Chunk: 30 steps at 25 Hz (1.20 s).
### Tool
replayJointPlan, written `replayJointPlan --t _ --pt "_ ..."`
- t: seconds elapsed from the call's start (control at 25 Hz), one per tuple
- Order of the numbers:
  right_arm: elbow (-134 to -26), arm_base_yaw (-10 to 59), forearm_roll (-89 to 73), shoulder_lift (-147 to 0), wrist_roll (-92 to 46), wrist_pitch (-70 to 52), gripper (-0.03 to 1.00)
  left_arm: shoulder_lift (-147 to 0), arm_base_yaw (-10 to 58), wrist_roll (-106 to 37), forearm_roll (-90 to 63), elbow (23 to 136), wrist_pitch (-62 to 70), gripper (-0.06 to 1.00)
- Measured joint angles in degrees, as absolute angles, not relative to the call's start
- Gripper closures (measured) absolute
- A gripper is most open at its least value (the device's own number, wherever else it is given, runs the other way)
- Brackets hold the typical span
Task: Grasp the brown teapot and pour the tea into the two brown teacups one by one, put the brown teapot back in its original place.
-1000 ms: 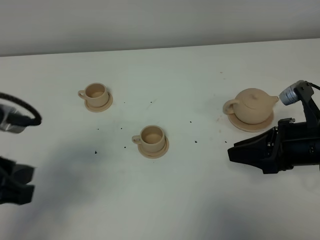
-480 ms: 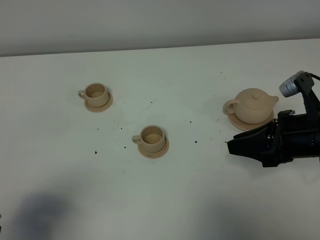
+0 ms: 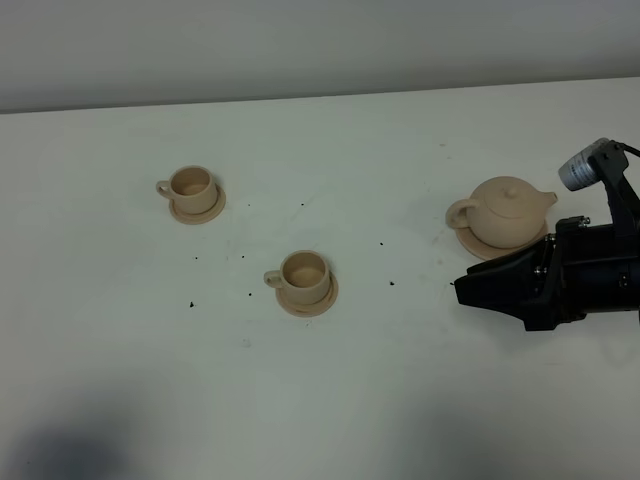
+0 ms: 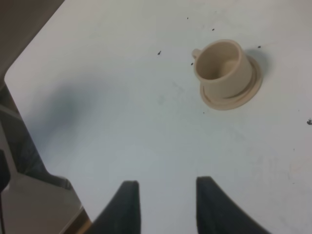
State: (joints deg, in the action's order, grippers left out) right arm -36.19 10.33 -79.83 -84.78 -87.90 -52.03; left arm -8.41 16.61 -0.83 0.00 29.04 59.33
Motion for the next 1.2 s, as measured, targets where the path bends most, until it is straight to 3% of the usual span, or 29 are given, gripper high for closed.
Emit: replayJointPlan --t 0.24,0.8,1.2 --pt "-36.19 10.33 -80.06 -84.78 -87.05 -50.19 0.66 -4.60 15.64 -0.83 0.00 28.93 59.33 0.57" --pt "-40.87 10.33 -80.73 -84.82 -84.05 -49.33 0.66 0.41 -1.14 -0.83 0.00 28.93 59.39 0.57" --pt "-49.59 12.57 -75.81 -84.89 -78.14 -47.58 0.66 0.41 -2.04 -0.83 0.00 28.93 59.39 0.57"
